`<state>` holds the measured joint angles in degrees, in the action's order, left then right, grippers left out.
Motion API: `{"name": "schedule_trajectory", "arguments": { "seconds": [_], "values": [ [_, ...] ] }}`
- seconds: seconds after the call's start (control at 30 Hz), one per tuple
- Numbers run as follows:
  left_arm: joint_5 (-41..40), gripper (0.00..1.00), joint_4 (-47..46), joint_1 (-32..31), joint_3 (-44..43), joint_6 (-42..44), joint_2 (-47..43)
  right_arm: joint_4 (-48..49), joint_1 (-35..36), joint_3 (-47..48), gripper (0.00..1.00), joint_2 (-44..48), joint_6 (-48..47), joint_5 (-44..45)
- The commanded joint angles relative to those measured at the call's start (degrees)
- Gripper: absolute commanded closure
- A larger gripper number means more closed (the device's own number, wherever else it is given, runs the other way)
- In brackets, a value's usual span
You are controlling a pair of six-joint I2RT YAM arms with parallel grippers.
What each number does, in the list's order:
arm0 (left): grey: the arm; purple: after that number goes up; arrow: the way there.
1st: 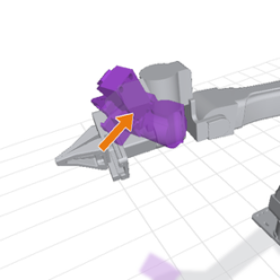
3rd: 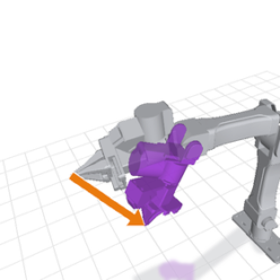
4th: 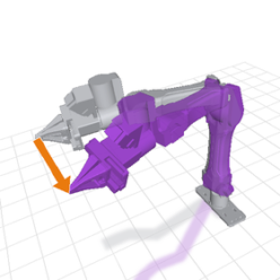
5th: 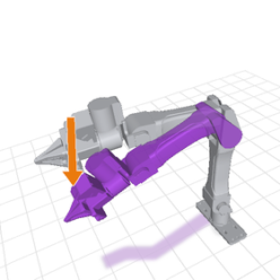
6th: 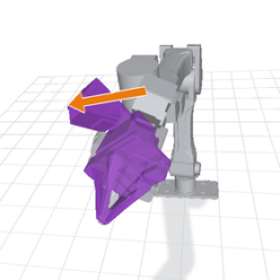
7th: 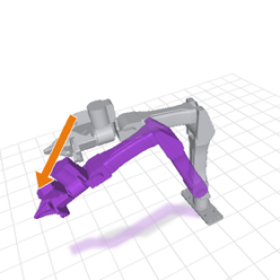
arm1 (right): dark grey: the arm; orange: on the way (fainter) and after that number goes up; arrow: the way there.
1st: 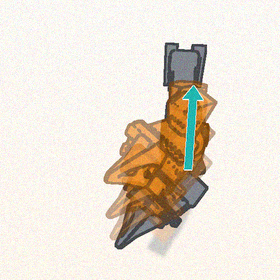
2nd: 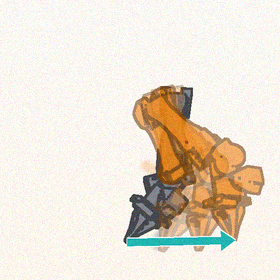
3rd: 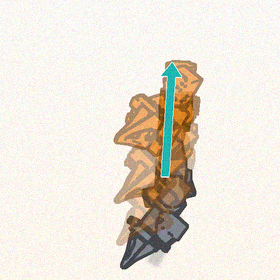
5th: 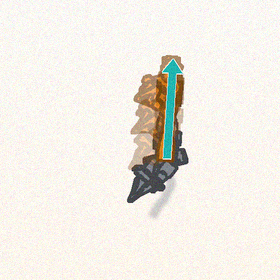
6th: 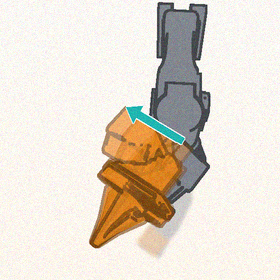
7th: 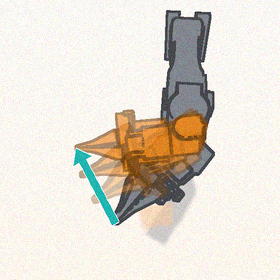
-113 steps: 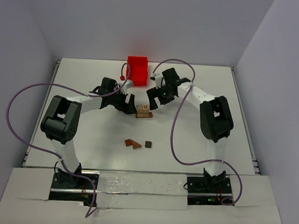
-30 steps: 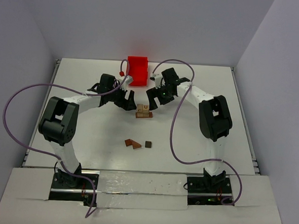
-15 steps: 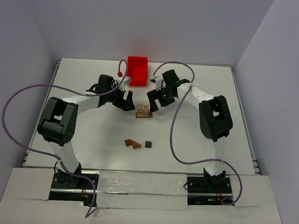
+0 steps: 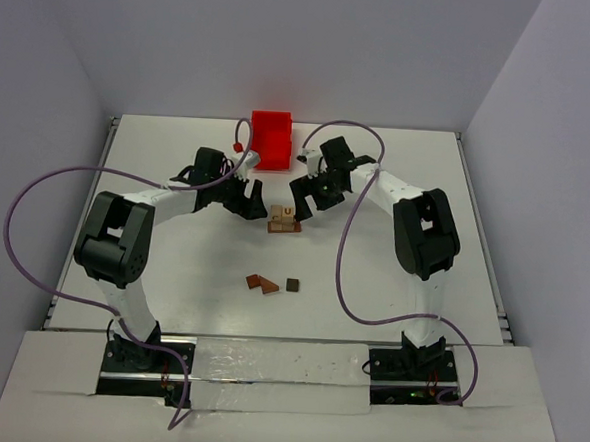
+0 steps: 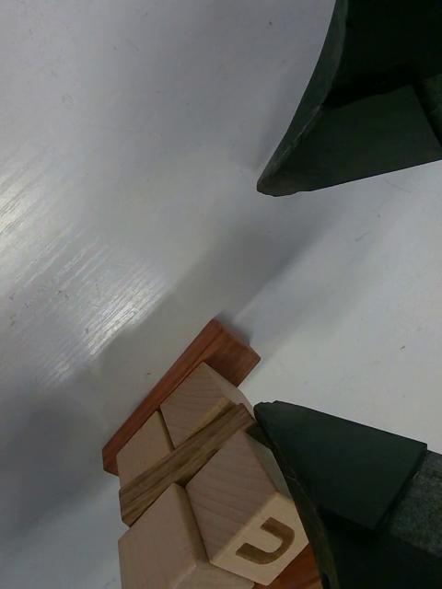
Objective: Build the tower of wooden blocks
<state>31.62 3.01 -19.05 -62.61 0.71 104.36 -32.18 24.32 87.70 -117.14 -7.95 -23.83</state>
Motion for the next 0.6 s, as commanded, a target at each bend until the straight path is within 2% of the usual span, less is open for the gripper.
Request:
{"name": "schedule_trajectory", "arguments": {
  "seconds": [0.0,0.57],
  "values": [
    [1.7,0.09,-1.6,-0.8,0.4,0.6,-0.8,0.5,-0.4,1.5,0.0,2.1,0.8,-1.1],
    [1.8,0.09,-1.3,-1.0,0.4,1.1,-0.9,0.2,-0.5,3.6,0.0,0.2,1.0,-1.4]
  ]
}}
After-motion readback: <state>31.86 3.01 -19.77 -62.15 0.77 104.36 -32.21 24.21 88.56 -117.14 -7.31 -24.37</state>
